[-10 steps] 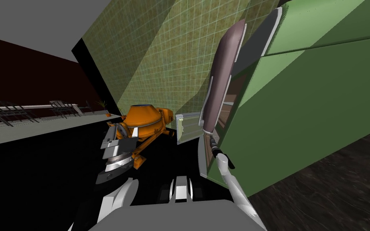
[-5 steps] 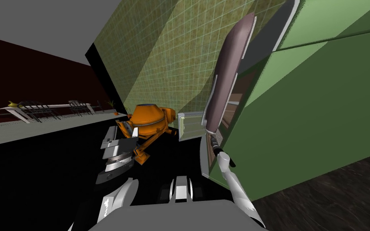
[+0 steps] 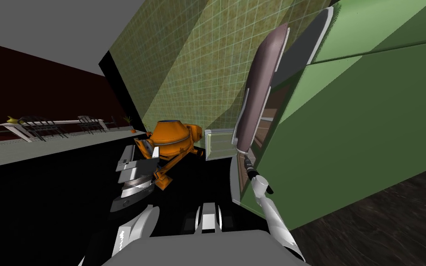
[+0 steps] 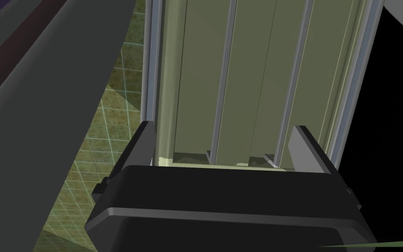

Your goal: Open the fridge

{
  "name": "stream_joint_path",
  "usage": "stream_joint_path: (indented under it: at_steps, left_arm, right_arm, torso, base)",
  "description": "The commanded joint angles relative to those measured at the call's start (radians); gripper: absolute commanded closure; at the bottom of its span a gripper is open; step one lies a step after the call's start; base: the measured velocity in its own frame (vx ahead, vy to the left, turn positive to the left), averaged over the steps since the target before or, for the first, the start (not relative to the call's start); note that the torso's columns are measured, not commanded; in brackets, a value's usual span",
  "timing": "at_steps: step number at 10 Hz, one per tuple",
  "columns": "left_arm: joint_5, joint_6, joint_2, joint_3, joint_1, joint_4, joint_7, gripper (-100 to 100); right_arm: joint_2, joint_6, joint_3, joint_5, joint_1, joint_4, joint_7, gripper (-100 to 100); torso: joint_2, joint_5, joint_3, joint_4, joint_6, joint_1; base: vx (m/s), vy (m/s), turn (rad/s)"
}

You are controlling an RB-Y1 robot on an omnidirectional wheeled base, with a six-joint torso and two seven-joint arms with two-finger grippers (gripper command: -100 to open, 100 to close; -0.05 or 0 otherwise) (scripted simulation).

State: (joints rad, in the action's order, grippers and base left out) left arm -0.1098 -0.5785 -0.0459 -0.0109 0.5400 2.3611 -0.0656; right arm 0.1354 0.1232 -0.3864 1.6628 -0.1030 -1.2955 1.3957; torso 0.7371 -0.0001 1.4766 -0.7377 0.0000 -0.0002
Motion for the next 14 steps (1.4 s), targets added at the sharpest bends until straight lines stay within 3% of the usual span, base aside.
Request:
stream_joint_path:
  at_steps: [1, 3, 5, 7, 8, 10, 12, 14]
  left_arm:
    - [0.000, 0.000, 0.000, 0.000, 0.000, 0.000, 0.000, 0]
    - [0.000, 0.000, 0.000, 0.000, 0.000, 0.000, 0.000, 0]
    - [0.000, 0.000, 0.000, 0.000, 0.000, 0.000, 0.000, 0]
    - [0.000, 0.000, 0.000, 0.000, 0.000, 0.000, 0.000, 0]
    - [0.000, 0.000, 0.000, 0.000, 0.000, 0.000, 0.000, 0]
    - [0.000, 0.000, 0.000, 0.000, 0.000, 0.000, 0.000, 0]
    - [0.000, 0.000, 0.000, 0.000, 0.000, 0.000, 0.000, 0]
    - [0.000, 0.000, 0.000, 0.000, 0.000, 0.000, 0.000, 0]
  right_arm:
    - [-0.003, 0.050, -0.051, 0.054, -0.050, 0.050, -0.076, -100]
    - [-0.003, 0.089, -0.115, 0.116, -0.063, 0.069, -0.139, -100]
    - [-0.003, 0.089, -0.124, 0.161, -0.063, 0.069, -0.190, -100]
    - [-0.003, 0.089, -0.124, 0.161, -0.063, 0.069, -0.226, -100]
    - [-0.006, 0.139, -0.174, 0.210, -0.113, 0.119, -0.267, -100]
    - [-0.006, 0.176, -0.240, 0.271, -0.127, 0.138, -0.334, -100]
    - [-0.006, 0.176, -0.246, 0.316, -0.127, 0.138, -0.371, -100]
    - [-0.006, 0.176, -0.246, 0.316, -0.127, 0.138, -0.405, -100]
  torso:
    - [0.001, 0.000, -0.001, 0.000, 0.000, 0.001]
    - [0.004, 0.001, -0.003, -0.001, 0.001, 0.002]
    - [-0.001, 0.000, 0.001, 0.000, 0.000, -0.002]
    - [-0.001, 0.000, 0.001, 0.000, 0.000, -0.001]
    - [0.000, 0.000, 0.000, 0.000, 0.000, 0.000]
    - [0.005, 0.001, -0.003, -0.001, 0.000, 0.003]
    - [0.000, 0.000, 0.000, 0.000, 0.000, -0.002]
    - [-0.001, 0.000, 0.001, 0.000, 0.000, -0.001]
  base:
    - [-0.072, 0.037, 0.323]
    - [-0.066, 0.046, 0.067]
    - [-0.009, 0.011, -0.018]
    - [0.008, -0.006, 0.007]
    - [-0.054, 0.039, 0.250]
    - [-0.061, 0.044, 0.108]
    - [-0.013, 0.013, -0.024]
    - [0.005, -0.006, 0.004]
